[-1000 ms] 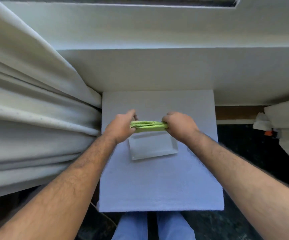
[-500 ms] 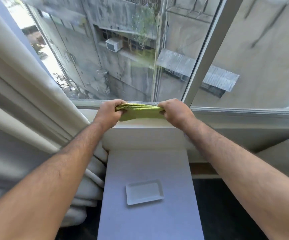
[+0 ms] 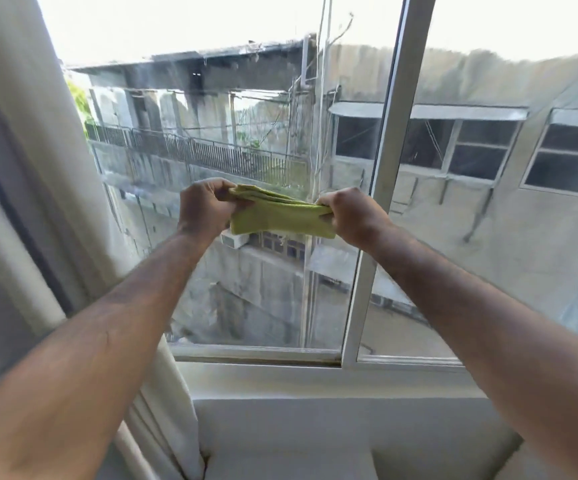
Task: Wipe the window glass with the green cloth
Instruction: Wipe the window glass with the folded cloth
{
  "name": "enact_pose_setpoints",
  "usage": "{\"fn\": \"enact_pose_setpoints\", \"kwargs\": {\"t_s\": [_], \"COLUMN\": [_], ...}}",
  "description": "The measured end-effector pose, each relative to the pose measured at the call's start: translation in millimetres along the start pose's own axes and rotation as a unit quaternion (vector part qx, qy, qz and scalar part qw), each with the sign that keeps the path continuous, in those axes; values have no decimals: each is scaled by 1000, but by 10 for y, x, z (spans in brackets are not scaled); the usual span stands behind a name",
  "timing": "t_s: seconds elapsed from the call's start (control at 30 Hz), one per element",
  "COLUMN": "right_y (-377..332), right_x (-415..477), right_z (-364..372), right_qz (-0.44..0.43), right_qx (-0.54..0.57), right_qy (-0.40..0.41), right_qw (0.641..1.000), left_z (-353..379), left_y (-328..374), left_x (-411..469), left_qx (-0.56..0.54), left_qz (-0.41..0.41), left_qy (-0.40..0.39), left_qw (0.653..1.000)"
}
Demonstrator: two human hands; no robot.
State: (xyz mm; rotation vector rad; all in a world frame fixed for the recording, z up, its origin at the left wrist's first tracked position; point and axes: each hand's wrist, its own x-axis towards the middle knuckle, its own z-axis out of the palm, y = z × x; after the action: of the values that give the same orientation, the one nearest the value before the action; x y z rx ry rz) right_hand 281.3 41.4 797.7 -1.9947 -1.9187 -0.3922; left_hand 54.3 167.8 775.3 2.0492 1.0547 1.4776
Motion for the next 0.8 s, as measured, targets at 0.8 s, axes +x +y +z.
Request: {"fn": "enact_pose_setpoints", "kwargs": {"t_s": [0.8], "right_y": [1129], "right_x": [1275], "right_z": [-950], "right_qz": [80], "right_qx": [-102], "right_qy": [345], "right_qw": [930], "left_z": [-500], "left_y": [1090], "left_x": [1918], "left_qx": [347], "left_qz": [182], "left_qy": [164], "left_qw": [906]}}
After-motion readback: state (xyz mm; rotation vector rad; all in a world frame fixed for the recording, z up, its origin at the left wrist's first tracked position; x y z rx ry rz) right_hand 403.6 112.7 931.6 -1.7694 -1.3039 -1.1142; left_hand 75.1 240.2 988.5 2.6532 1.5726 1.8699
